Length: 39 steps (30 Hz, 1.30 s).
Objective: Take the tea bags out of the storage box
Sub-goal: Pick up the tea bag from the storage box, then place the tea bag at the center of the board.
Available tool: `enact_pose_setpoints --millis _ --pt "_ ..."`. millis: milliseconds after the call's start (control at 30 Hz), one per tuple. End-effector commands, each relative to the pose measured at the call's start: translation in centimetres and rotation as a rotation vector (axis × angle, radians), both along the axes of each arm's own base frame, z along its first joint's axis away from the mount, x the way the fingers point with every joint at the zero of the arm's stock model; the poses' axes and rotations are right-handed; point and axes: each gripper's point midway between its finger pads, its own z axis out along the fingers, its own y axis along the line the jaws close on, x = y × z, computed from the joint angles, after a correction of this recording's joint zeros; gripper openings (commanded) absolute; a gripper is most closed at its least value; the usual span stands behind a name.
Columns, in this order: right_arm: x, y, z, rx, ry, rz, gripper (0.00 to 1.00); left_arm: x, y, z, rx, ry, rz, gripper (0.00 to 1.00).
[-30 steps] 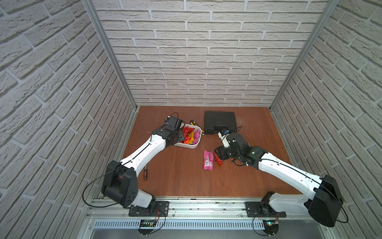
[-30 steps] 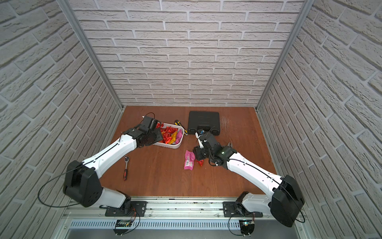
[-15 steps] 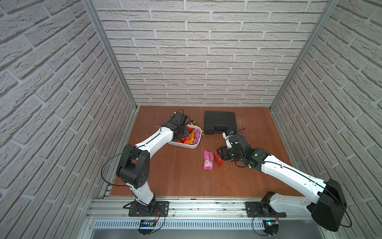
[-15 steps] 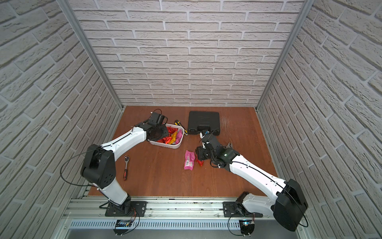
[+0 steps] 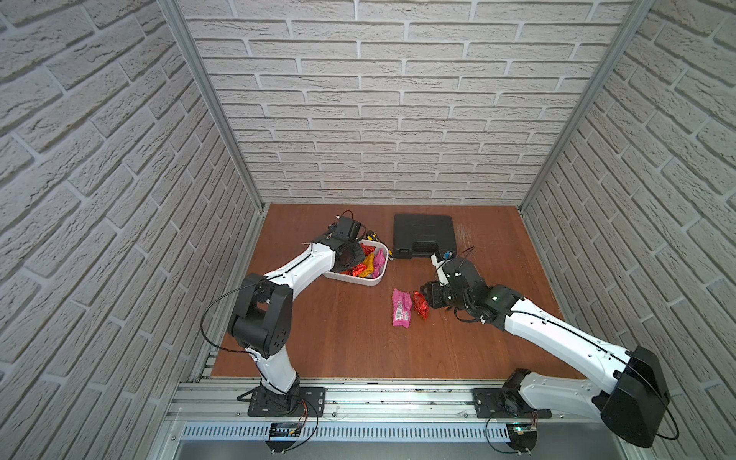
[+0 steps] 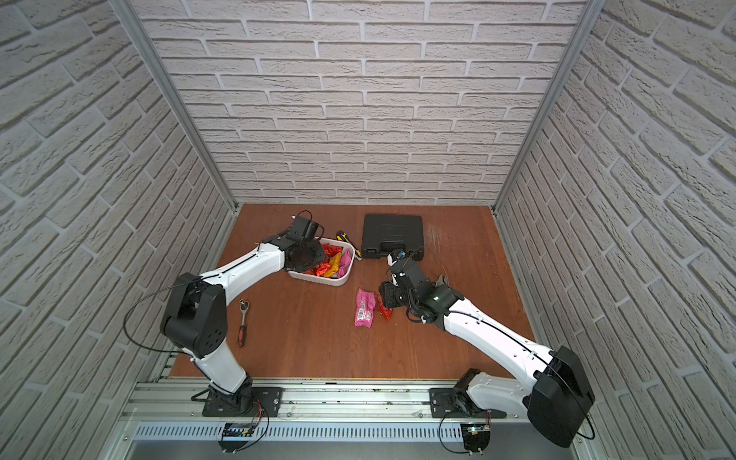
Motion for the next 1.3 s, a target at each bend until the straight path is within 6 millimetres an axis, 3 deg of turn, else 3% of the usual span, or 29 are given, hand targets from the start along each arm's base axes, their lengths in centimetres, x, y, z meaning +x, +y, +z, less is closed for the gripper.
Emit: enact_pose_setpoints --millis 0,133,200,400,533,667,833,933,1067,1267 --pt "0.1 -0.6 1.2 0.011 -0.030 -0.017 0.50 0.1 -0.1 -0.1 -0.002 -0.014 -0.001 0.11" --pt "0.1 -0.9 1.7 0.011 -0.044 -0.027 0.49 -0.3 0.2 0.2 -0.004 -0.019 0.006 0.01" --pt "0.2 -1.1 1.9 0.017 -0.052 -0.037 0.49 -0.5 0.3 0.8 -0.001 -0.034 0.004 0.00" --pt "0.1 -1.2 2.2 0.019 -0.057 -0.038 0.49 -1.8 0.6 5.2 0.094 -0.135 -0.069 0.00" --pt "0.1 -1.3 1.9 0.017 -0.049 -0.043 0.49 -3.9 0.3 7.5 0.169 -0.182 -0.145 0.00" --pt "-0.3 -1.3 1.3 0.028 -0.021 -0.043 0.49 -7.5 -1.2 7.7 0.227 -0.183 -0.257 0.00" --pt "-1.3 -1.9 0.1 0.048 0.000 -0.062 0.48 -12.2 -5.0 5.0 0.301 -0.149 -0.453 0.00" --pt "-2.0 -2.6 -0.5 0.047 0.007 -0.080 0.48 -13.7 -6.6 2.7 0.329 -0.107 -0.524 0.00" --pt "-2.7 -3.4 -0.4 0.040 0.006 -0.091 0.48 -14.2 -8.7 -0.1 0.328 -0.068 -0.571 0.00" --pt "-3.4 -4.2 0.1 0.036 -0.003 -0.096 0.47 -13.0 -10.1 -2.8 0.330 -0.042 -0.560 0.00"
